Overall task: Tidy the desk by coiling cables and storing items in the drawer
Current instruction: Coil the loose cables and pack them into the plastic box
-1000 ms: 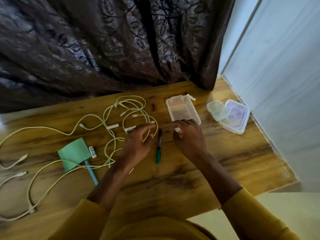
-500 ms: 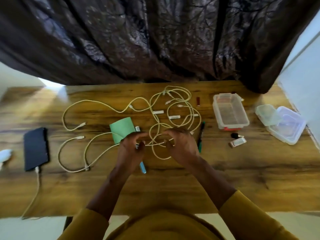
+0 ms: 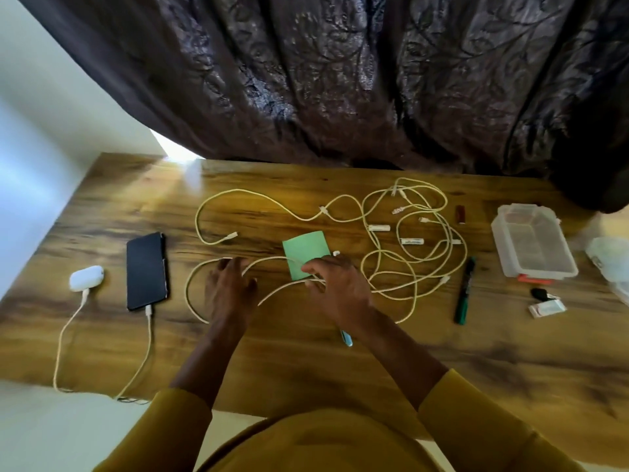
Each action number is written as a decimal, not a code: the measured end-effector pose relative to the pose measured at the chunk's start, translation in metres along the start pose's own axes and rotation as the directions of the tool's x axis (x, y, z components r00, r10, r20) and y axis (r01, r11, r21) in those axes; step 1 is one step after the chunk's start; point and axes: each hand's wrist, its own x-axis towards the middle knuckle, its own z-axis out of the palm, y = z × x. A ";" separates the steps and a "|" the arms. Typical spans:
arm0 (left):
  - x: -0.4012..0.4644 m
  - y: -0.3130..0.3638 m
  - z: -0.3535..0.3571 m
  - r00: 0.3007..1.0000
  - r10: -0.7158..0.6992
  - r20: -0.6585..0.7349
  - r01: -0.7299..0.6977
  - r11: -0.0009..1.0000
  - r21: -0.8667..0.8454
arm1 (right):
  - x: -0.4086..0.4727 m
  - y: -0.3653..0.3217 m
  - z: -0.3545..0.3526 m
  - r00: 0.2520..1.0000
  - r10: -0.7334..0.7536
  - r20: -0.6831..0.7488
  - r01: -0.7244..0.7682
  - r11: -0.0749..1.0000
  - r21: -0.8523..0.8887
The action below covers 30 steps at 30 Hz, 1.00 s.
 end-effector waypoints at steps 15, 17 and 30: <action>0.035 -0.035 -0.012 0.999 0.001 -0.033 -0.004 0.997 -0.076 | 0.016 -0.052 0.028 0.985 0.085 0.148 -0.091 0.995 0.035; 0.039 -0.030 -0.018 0.998 0.039 -0.053 -0.045 0.990 -0.132 | 0.015 -0.055 0.027 0.984 0.107 0.143 -0.118 0.990 0.071; 0.024 0.062 -0.064 0.982 0.191 -0.005 -0.151 0.757 -0.636 | 0.024 -0.069 -0.002 0.977 0.197 0.078 -0.210 0.858 0.468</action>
